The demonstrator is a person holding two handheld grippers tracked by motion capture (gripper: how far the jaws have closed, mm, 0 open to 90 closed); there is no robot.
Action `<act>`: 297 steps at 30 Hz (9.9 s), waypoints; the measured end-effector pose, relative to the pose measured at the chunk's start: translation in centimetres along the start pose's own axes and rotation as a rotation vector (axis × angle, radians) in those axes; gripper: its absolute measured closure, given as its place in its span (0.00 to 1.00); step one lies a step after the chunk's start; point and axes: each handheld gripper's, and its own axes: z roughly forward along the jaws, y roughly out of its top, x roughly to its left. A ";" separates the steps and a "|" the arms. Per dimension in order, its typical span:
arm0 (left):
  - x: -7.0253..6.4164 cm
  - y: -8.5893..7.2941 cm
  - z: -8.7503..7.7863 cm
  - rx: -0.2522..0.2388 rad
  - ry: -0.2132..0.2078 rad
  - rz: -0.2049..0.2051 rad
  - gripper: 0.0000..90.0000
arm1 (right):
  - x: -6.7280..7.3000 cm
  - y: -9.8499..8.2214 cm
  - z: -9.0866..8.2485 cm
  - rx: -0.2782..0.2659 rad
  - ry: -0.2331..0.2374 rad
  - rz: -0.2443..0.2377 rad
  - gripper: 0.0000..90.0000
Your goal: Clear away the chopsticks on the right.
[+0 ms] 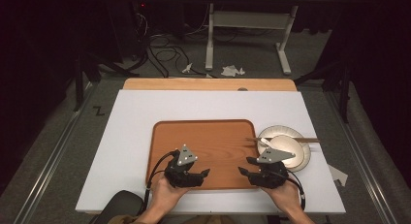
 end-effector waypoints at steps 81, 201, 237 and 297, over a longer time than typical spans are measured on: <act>1.1 -0.1 0.3 0.018 0.005 -0.067 0.39 | -18.6 -2.6 -5.3 0.217 -0.394 0.177 0.76; 0.9 -0.1 0.6 0.034 -0.004 -0.046 0.39 | -17.7 -1.4 -6.7 0.092 -0.292 0.109 0.95; 1.4 0.5 -0.2 -0.040 -0.041 -0.084 0.40 | -3.4 3.5 -4.8 0.065 -0.108 -0.074 0.95; 1.0 0.3 -0.3 -0.026 -0.018 -0.065 0.40 | -2.0 0.6 4.5 0.345 -0.222 -0.012 0.84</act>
